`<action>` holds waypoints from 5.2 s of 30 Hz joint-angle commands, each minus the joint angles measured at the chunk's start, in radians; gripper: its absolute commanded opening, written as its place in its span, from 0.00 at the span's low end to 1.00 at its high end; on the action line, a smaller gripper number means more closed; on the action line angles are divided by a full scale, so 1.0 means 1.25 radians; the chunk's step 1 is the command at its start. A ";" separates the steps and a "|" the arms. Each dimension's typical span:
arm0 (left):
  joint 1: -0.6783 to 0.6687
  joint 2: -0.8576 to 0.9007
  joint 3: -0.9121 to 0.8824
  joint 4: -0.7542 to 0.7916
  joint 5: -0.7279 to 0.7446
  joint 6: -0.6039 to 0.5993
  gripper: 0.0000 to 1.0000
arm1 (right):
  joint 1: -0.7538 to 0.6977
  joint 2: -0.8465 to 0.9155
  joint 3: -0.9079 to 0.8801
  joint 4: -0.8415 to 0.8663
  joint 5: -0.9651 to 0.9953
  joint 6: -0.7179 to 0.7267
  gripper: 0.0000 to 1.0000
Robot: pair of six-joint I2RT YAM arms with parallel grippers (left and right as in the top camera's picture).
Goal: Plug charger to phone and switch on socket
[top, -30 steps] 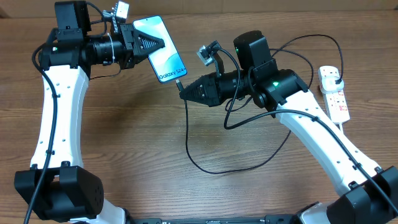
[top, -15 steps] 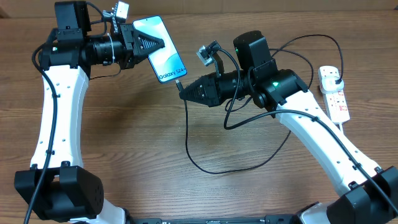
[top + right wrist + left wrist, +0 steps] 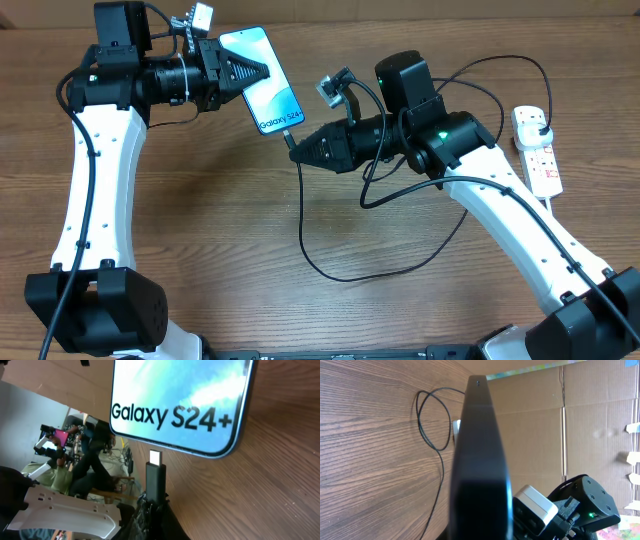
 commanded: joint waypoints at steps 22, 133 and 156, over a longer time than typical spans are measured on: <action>-0.023 -0.001 0.004 0.004 0.022 0.002 0.04 | 0.003 -0.023 0.013 -0.015 -0.003 -0.005 0.04; -0.030 -0.001 0.004 0.034 0.032 -0.024 0.04 | -0.021 -0.023 0.013 0.007 -0.041 -0.008 0.04; -0.033 -0.001 0.004 0.033 0.035 -0.025 0.04 | -0.040 -0.023 0.013 0.006 -0.026 -0.005 0.04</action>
